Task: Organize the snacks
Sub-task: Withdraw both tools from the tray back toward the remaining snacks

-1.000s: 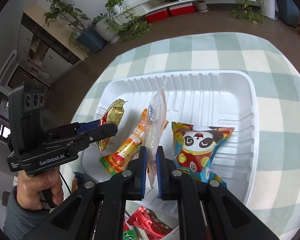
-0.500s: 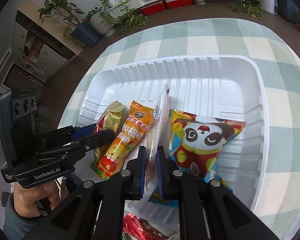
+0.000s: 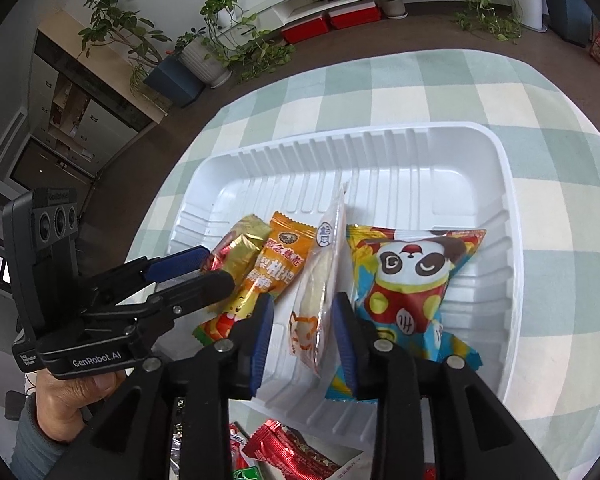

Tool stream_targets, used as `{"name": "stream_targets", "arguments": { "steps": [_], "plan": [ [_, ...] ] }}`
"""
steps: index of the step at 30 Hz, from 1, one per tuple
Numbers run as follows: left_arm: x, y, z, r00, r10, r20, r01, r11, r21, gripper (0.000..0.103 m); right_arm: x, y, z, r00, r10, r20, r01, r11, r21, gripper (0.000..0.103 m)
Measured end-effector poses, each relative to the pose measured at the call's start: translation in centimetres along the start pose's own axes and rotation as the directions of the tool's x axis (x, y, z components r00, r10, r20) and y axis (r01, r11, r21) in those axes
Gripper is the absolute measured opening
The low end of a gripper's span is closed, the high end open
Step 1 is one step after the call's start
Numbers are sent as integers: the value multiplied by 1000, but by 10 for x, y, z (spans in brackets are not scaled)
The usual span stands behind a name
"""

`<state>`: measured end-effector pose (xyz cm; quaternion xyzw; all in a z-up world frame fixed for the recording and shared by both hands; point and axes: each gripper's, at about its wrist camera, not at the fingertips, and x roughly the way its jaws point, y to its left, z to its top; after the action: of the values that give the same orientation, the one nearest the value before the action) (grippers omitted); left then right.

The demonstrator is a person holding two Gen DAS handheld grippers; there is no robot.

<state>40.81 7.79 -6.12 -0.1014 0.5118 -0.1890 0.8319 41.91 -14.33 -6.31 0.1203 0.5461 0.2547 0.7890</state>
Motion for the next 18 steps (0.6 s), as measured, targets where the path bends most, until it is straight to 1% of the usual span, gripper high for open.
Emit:
{"name": "stream_targets", "arguments": {
  "steps": [1,2,3,4,5,6,7,8,10,11,12,14,16,17,18],
  "plan": [
    [-4,-2,0,1000,-4,12,4,1000,0,74,-5,0,0,1000,6,13,-6,1000,6,40],
    [-11,-3,0,1000,-4,28,4,1000,1,76,-10,0,0,1000,14,26,-14,1000,15,47],
    [-16,-6,-1,999,-2,42,2,1000,5,76,-17,0,0,999,24,44,-25,999,27,51],
    [-23,-9,-1,998,-1,58,1,1000,13,77,-25,0,-1,997,36,64,-38,999,36,59],
    [-30,-11,-1,998,1,69,-2,1000,19,84,-34,1,-2,995,48,88,-51,998,43,66],
    [-37,-14,-2,996,5,86,-7,1000,24,88,-44,3,-3,992,60,115,-65,997,48,69],
    [-45,-16,-4,995,6,102,-9,1000,26,96,-53,3,-5,989,69,134,-76,996,53,77],
    [-53,-18,-5,993,4,119,-8,1000,28,99,-62,3,-7,985,79,154,-90,994,63,85],
    [-70,-21,-9,988,1,153,-4,1000,23,103,-82,3,-14,971,111,213,-134,986,97,92],
    [-78,-23,-13,986,3,167,-7,1000,21,103,-91,3,-18,964,122,236,-153,981,116,99],
    [-87,-24,-16,982,9,186,-13,1000,19,103,-101,2,-22,958,126,257,-167,975,144,103],
    [-110,-22,-26,973,11,229,-16,1000,19,103,-118,1,-33,949,138,282,-194,964,181,103],
    [-129,-23,-40,961,9,275,-17,1000,26,103,-132,1,-46,935,176,307,-236,956,173,103],
    [-137,-23,-47,955,9,295,-19,999,33,103,-140,2,-54,923,196,332,-258,954,154,103],
    [-146,-25,-57,948,10,317,-25,999,43,103,-151,5,-67,904,214,371,-277,953,126,103]
  ]
}}
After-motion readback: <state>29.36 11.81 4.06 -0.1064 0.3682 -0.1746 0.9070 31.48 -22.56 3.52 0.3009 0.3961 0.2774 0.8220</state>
